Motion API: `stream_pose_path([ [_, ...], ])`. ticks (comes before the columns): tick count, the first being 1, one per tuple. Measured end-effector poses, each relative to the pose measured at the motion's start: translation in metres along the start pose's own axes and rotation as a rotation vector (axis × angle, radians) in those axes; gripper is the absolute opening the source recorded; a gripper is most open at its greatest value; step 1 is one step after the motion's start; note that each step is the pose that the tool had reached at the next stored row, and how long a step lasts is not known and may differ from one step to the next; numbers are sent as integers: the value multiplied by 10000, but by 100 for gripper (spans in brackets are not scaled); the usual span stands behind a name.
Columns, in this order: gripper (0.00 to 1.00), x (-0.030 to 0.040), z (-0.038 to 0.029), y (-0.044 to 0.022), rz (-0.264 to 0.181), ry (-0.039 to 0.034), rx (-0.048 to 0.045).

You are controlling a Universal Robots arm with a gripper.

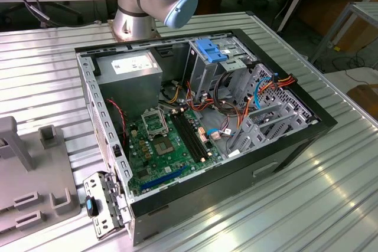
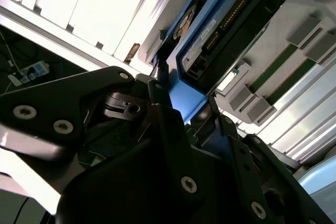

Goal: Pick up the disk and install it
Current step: 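Pick up the disk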

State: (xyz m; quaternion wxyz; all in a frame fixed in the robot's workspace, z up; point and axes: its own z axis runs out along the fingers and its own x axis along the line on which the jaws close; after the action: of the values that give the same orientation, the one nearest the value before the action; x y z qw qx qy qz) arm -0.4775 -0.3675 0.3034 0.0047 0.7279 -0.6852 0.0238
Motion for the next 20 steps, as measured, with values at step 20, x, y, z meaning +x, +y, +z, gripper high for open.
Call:
stream_pose_path([
  [20,42,50,8,3,0,-1,0],
])
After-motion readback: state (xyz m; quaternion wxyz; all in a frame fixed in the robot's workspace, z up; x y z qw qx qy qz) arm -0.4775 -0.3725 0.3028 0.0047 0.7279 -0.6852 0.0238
